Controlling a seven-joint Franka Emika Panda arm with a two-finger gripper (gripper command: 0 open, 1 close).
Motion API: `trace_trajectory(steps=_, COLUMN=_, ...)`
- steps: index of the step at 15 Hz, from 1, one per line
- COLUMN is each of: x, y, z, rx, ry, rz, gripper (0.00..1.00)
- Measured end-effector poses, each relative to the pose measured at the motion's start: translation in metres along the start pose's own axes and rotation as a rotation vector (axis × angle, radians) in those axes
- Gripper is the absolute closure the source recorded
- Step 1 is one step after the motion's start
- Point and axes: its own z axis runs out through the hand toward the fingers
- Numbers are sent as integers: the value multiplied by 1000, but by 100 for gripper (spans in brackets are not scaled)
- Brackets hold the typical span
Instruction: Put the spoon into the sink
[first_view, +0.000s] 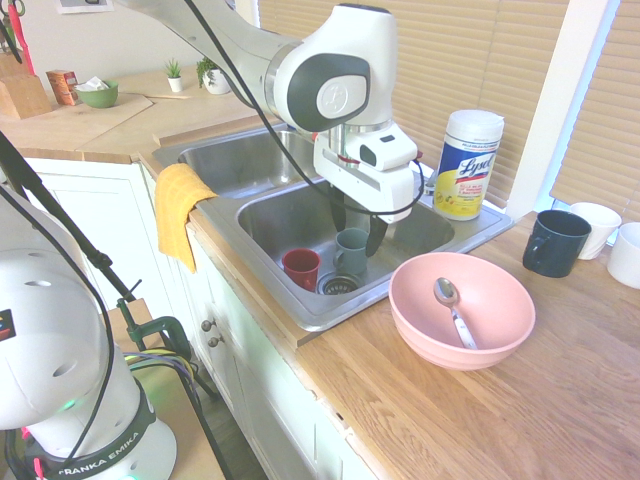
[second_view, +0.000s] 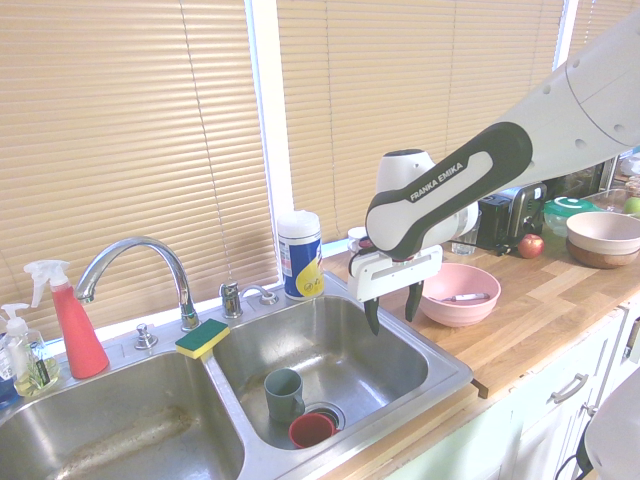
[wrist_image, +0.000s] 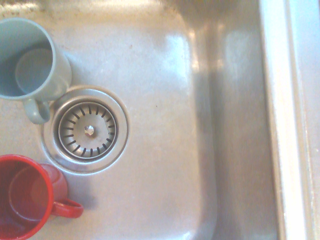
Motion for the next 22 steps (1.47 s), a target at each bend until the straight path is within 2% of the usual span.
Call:
trace_trajectory(steps=6, x=4, y=-5, z=-5, rx=-6, ry=12, rz=-14, gripper=0)
trace_trajectory(steps=9, x=3, y=-2, z=-23, rx=1, ry=18, rz=-61, gripper=0)
trace_trajectory(steps=12, x=7, y=24, z=-70, rx=57, ry=30, rz=-112, gripper=0)
trace_trajectory(steps=15, x=22, y=67, z=-108, rx=105, ry=32, rz=-111, gripper=0)
trace_trajectory(steps=19, x=71, y=109, z=-113, rx=137, ry=17, rz=-94, gripper=0)
trace_trajectory(steps=22, x=113, y=118, z=-94, rx=98, ry=-2, rz=-123, gripper=0)
